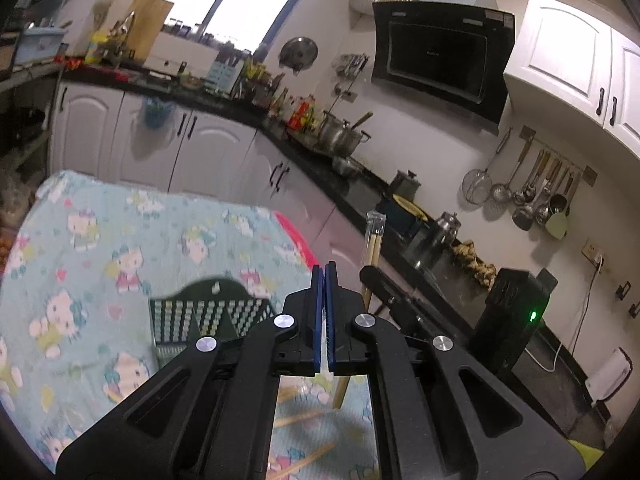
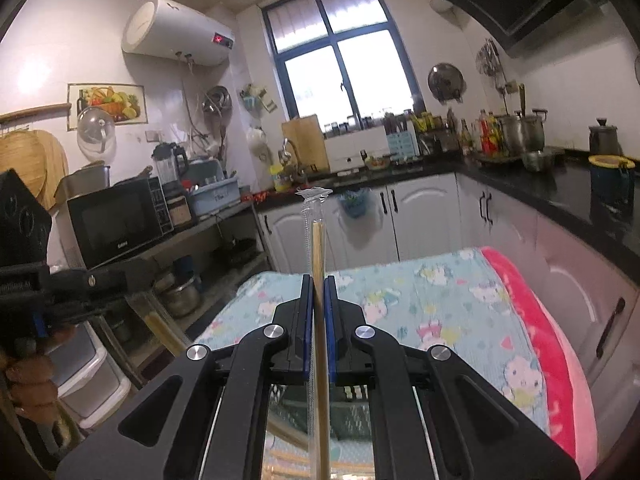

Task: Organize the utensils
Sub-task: 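Lift the held chopsticks with the left tool up over the green caddy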

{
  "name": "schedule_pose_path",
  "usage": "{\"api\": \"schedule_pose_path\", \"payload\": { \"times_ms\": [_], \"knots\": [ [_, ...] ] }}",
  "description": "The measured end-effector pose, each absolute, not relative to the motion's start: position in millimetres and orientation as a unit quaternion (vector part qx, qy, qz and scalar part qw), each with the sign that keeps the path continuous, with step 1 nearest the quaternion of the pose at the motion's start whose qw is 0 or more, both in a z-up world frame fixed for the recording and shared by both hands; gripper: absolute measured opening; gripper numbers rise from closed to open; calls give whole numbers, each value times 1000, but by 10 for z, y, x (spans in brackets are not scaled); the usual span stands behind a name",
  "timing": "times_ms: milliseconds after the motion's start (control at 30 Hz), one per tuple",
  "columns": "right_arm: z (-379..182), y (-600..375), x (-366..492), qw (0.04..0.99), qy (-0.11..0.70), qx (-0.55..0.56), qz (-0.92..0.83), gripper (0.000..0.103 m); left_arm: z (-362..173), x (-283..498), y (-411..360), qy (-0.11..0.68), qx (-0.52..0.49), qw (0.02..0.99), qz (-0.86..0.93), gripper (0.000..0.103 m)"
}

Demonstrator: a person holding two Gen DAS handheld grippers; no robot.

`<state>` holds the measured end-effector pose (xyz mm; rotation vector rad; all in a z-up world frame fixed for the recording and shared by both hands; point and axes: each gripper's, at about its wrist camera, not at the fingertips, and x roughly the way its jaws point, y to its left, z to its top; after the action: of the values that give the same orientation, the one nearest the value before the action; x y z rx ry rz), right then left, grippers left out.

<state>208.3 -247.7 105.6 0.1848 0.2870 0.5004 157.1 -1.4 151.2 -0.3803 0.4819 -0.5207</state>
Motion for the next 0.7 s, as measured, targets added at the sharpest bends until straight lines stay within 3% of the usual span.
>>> {"api": "schedule_pose_path", "payload": {
  "times_ms": [367, 700],
  "knots": [
    [1302, -2370, 2416, 964, 73, 89, 239, 6, 1700, 1759, 50, 214, -186, 929, -238, 0],
    [1176, -2228, 2715, 974, 53, 74, 207, 6, 1616, 1909, 153, 219, -202, 928, -226, 0]
  ]
}}
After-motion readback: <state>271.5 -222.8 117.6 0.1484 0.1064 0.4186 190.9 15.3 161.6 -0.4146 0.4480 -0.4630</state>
